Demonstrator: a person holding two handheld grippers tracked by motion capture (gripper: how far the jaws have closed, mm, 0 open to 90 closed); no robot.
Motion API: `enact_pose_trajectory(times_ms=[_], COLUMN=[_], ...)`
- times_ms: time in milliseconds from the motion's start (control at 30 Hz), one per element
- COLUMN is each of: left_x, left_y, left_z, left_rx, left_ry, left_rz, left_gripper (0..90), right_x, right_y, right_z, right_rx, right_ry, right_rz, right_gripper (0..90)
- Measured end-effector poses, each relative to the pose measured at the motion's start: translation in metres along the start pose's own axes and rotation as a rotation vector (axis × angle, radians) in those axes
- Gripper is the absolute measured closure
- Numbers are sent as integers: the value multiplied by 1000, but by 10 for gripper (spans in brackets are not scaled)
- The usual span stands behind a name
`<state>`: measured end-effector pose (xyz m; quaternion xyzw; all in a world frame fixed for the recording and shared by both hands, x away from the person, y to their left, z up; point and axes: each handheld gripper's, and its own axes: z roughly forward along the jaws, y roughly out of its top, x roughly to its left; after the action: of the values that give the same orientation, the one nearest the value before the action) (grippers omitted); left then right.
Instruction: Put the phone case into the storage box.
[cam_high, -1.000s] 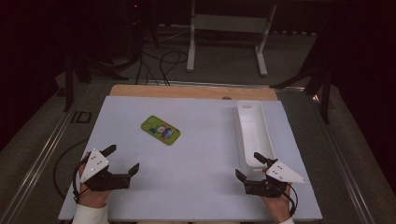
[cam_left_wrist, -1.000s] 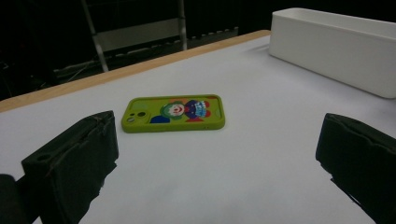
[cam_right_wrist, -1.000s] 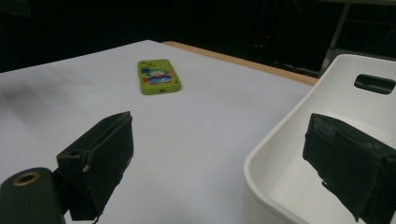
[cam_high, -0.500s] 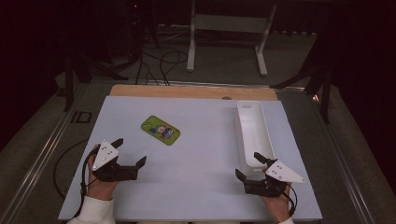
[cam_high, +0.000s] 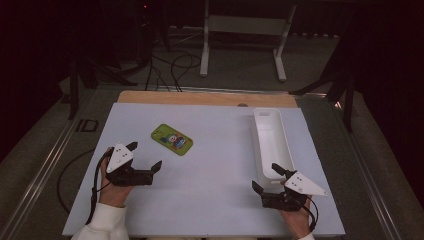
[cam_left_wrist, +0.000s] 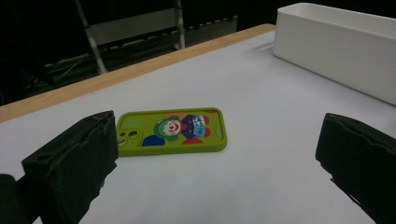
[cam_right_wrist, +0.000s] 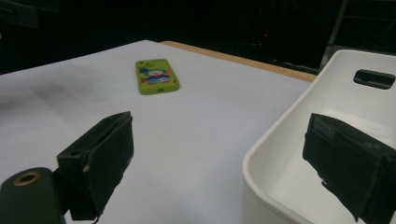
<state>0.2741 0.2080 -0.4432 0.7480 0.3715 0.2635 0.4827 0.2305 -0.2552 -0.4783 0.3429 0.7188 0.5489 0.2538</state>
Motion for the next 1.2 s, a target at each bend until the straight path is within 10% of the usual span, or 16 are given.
enact_pose_trajectory(times_ms=[1200], left_x=[3], left_y=[15], left_z=[49], left_rx=[82], left_ry=[-5], left_rz=[-12], left_gripper=[49], right_x=[0], right_y=[0], right_z=[0], right_rx=[-1], right_ry=[-4], right_rz=[9], right_gripper=[89])
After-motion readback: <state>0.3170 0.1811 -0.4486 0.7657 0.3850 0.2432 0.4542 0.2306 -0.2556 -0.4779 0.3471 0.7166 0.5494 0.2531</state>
